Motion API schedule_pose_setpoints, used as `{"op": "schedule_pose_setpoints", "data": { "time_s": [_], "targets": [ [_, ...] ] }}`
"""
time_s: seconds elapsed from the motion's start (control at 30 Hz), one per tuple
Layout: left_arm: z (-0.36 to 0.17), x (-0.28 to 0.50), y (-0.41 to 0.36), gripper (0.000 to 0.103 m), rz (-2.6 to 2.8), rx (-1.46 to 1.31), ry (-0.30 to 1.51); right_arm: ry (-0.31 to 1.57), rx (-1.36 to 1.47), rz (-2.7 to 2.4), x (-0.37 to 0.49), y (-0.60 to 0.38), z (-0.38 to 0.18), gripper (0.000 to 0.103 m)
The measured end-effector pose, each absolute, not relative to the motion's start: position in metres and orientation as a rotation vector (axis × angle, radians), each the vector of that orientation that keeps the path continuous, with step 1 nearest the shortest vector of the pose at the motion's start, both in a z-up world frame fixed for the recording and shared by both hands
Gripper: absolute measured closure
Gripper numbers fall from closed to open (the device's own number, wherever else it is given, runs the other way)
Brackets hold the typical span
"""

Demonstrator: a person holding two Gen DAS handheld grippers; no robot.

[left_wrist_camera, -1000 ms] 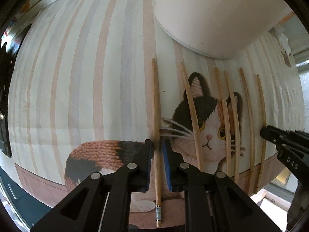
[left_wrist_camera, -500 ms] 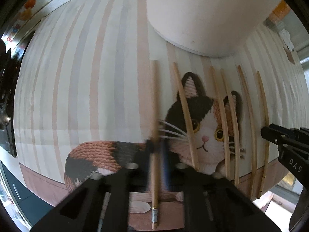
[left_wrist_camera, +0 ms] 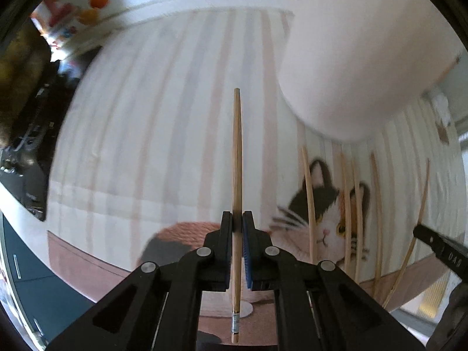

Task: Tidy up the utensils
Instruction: 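Lift the left tool's chopstick toward the holder while the right tool carries its chopstick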

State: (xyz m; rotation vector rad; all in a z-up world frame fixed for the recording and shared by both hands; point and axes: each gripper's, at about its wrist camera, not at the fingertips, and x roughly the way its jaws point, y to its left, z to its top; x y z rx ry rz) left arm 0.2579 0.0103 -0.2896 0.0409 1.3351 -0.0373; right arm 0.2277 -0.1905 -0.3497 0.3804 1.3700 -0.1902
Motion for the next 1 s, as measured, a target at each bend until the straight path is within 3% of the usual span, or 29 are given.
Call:
{"op": "schedule_pose_setpoints", "data": {
  "time_s": [0.63, 1.0],
  "targets": [
    [-0.168, 0.288, 0.036, 0.099, 0.063, -0.053, 1.004, 1.013, 0.263, -0.225, 0.234, -0.191, -0.245, 0.096],
    [-0.038, 0.289, 0.041, 0.099, -0.011, -0.180, 0.743, 0.762, 0.400, -0.160, 0.250, -0.216, -0.130, 0.096]
  ]
}}
